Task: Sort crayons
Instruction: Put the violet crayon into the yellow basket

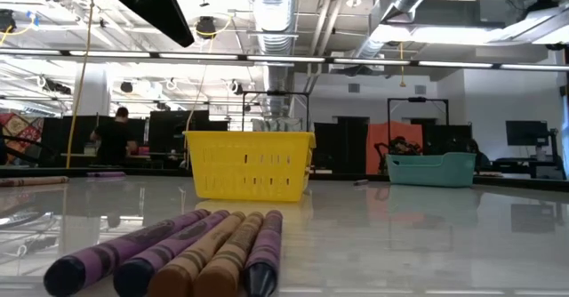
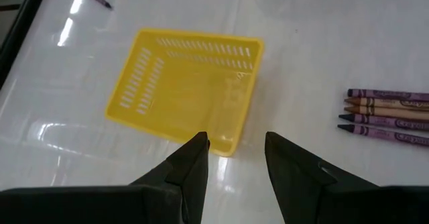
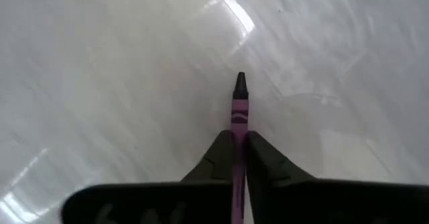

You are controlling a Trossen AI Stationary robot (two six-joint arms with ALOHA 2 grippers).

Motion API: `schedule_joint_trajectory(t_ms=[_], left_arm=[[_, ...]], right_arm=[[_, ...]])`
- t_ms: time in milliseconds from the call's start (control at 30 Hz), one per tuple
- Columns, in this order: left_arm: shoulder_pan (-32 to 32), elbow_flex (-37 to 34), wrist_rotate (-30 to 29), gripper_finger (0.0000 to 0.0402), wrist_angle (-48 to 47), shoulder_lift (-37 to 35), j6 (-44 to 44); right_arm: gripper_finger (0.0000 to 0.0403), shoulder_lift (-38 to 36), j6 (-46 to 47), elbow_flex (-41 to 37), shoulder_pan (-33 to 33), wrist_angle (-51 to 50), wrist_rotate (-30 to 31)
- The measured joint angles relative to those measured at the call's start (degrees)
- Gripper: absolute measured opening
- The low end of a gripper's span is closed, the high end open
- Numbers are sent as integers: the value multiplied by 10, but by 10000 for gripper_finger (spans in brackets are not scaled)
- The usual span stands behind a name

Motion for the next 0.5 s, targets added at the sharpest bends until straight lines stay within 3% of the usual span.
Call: schedule_joint_trajectory(t_ms=[500], left_arm=[[0, 0, 0, 136, 0, 0, 24]], right_arm=[[2, -10, -120, 3, -68, 106, 22]])
